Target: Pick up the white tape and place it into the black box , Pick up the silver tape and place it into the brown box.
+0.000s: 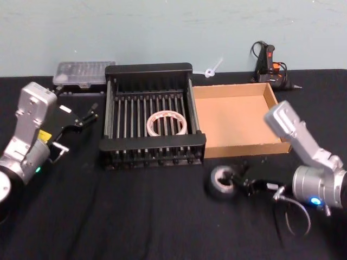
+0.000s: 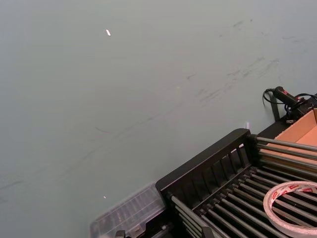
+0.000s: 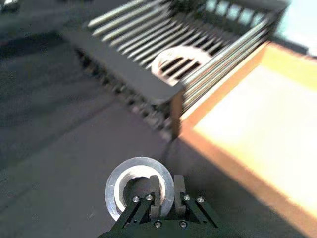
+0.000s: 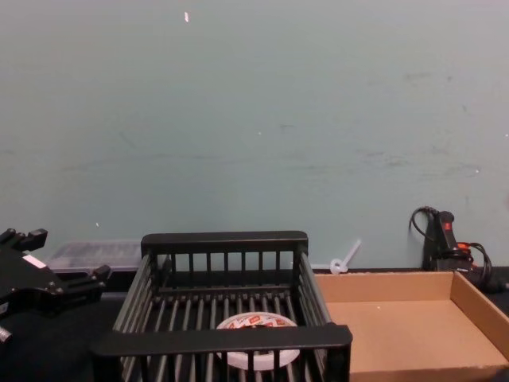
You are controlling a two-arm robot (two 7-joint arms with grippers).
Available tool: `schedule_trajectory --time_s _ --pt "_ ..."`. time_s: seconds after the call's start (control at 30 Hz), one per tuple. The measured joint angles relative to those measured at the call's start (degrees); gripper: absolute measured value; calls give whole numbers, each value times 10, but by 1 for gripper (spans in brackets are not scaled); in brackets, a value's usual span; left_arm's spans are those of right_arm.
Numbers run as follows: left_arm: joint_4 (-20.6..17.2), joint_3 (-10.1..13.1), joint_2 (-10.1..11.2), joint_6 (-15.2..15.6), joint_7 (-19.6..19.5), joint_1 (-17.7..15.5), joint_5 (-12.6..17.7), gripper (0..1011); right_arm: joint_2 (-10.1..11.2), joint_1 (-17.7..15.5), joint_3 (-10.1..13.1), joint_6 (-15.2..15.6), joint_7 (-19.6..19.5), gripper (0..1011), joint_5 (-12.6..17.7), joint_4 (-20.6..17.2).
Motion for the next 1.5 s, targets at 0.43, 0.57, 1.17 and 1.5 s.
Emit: schedule_trajectory --time_s 0.43,0.57,1.17,1.5 --pt "0 0 0 0 0 0 0 1001 -46 33 49 -38 -74 176 -22 37" --pt "0 0 0 0 0 0 0 1002 -62 54 50 -40 -90 176 -41 63" --pt "0 0 0 0 0 0 0 1001 -112 107 46 -48 -114 176 -86 150" --pt "0 0 0 0 0 0 0 1001 -110 105 46 -48 -114 176 -85 147"
